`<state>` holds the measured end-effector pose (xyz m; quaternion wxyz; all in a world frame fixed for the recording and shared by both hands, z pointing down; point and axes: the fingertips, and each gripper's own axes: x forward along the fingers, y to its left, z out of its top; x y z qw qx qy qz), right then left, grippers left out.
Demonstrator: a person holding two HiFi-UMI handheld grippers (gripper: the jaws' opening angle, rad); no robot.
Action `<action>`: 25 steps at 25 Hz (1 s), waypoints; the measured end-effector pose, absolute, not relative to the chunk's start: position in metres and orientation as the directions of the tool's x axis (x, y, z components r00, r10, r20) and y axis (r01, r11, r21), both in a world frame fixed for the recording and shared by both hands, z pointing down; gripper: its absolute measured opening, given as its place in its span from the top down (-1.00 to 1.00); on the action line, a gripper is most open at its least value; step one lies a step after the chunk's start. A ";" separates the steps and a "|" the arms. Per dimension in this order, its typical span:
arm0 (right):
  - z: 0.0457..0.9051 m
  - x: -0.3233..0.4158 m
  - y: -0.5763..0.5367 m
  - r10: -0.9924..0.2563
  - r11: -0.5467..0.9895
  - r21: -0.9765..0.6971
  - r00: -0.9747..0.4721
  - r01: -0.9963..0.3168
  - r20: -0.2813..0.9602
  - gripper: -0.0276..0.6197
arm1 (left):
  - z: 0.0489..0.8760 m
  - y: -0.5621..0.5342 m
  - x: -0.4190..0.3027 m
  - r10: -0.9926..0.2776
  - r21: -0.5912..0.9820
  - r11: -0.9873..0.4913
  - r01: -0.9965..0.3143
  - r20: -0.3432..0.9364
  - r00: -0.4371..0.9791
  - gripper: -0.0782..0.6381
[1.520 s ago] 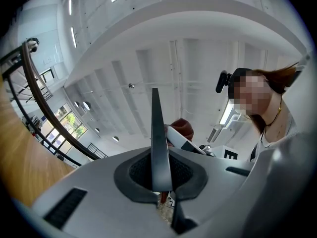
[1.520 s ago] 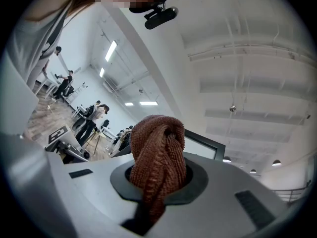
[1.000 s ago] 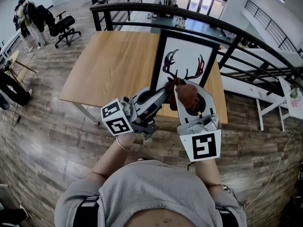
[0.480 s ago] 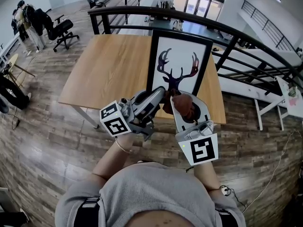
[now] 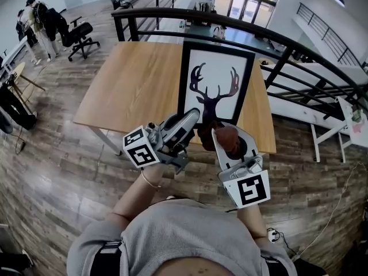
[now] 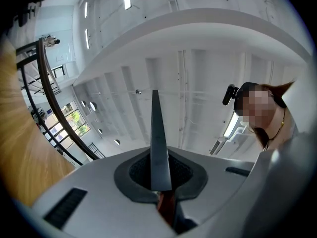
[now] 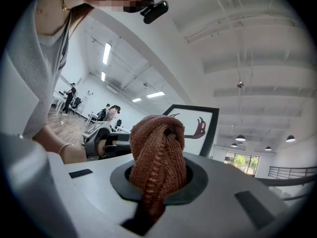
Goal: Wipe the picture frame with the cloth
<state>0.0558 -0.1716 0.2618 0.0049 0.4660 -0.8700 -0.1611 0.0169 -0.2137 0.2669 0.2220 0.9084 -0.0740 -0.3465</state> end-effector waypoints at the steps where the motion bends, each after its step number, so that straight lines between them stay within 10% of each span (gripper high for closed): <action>1: 0.255 0.062 -0.170 -0.820 0.501 0.276 -0.552 -0.820 -0.154 0.77 | 0.266 -0.213 0.017 -0.289 0.454 -0.891 0.019 -0.598 0.747 0.73; 14: 0.094 0.099 -0.175 -0.750 0.247 0.445 -0.460 -0.861 -0.475 0.77 | 0.259 -0.208 0.015 -0.248 0.410 -0.912 0.011 -0.572 0.781 0.73; 25: 0.120 0.114 -0.227 -0.828 0.140 0.486 -0.371 -0.863 -0.421 0.77 | 0.254 -0.205 0.014 -0.214 0.395 -0.917 0.058 -0.607 0.766 0.73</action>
